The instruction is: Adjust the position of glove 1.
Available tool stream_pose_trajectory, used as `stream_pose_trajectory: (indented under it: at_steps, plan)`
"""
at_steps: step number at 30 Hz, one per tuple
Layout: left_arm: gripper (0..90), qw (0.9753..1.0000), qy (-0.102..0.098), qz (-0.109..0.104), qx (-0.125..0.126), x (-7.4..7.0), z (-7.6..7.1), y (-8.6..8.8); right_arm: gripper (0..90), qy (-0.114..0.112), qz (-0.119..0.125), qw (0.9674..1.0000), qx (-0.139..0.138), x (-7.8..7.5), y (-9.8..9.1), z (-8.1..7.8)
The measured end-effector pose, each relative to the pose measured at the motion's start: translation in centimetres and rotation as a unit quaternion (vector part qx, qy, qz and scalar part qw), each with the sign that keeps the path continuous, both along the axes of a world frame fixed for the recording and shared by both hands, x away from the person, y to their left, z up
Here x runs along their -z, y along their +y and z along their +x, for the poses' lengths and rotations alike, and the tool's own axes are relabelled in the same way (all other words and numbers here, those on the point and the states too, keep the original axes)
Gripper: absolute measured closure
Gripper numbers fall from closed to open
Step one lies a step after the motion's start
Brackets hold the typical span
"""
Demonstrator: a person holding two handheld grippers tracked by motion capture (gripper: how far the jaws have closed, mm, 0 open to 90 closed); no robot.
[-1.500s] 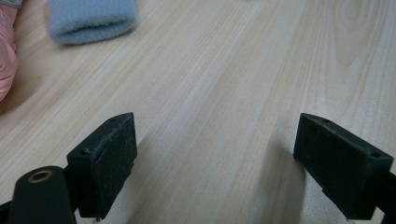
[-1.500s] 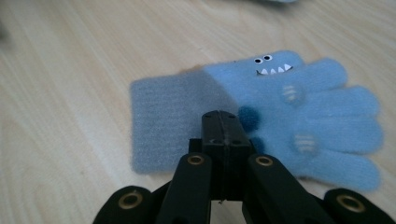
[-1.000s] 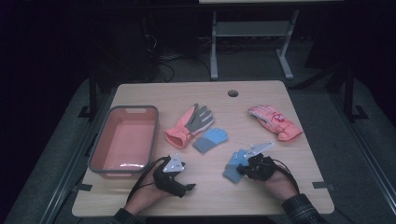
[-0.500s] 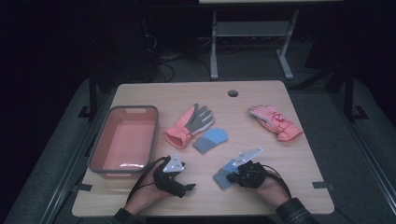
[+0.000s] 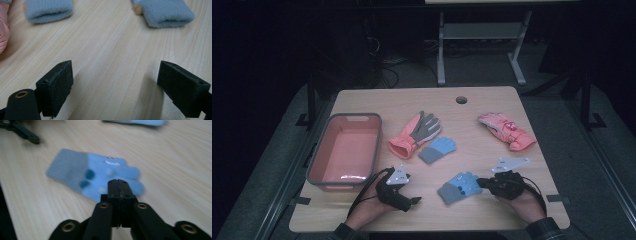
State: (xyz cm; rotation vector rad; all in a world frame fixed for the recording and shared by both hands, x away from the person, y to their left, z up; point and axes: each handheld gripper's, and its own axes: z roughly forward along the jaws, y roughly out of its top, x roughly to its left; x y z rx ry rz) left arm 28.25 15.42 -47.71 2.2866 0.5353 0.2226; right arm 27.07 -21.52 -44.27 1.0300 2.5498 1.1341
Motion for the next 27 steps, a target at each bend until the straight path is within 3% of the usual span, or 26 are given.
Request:
stream_pose_trajectory:
  at_steps: [5,11,14,19,24,27]
  plan:
    - [12.6,1.0,0.0,0.0,0.0,0.0,0.0,0.0,73.3,-0.009,0.006,0.999,0.043,0.6,-3.2,-0.4]
    - [12.6,1.0,0.0,-0.001,0.0,0.0,0.0,0.0,49.4,-0.029,0.005,0.9966,0.077,2.0,-5.8,-0.2]
    - [12.6,1.0,-0.001,0.001,0.0,0.0,0.0,0.0,37.6,-0.035,0.01,0.9955,0.088,2.4,-6.1,0.1]
    - [12.6,1.0,-0.002,0.001,-0.001,0.0,0.0,0.0,23.7,-0.034,-0.018,0.9942,0.1,3.1,-5.7,0.3]
    - [16.5,0.9997,0.009,0.022,0.0,-0.6,0.1,-0.4,19.2,-0.026,-0.021,0.9939,0.105,3.4,-5.7,0.5]
    - [21.0,0.9997,0.022,0.009,-0.011,-1.0,0.1,-0.6,18.3,-0.025,-0.024,0.9935,0.108,3.6,-5.7,0.5]
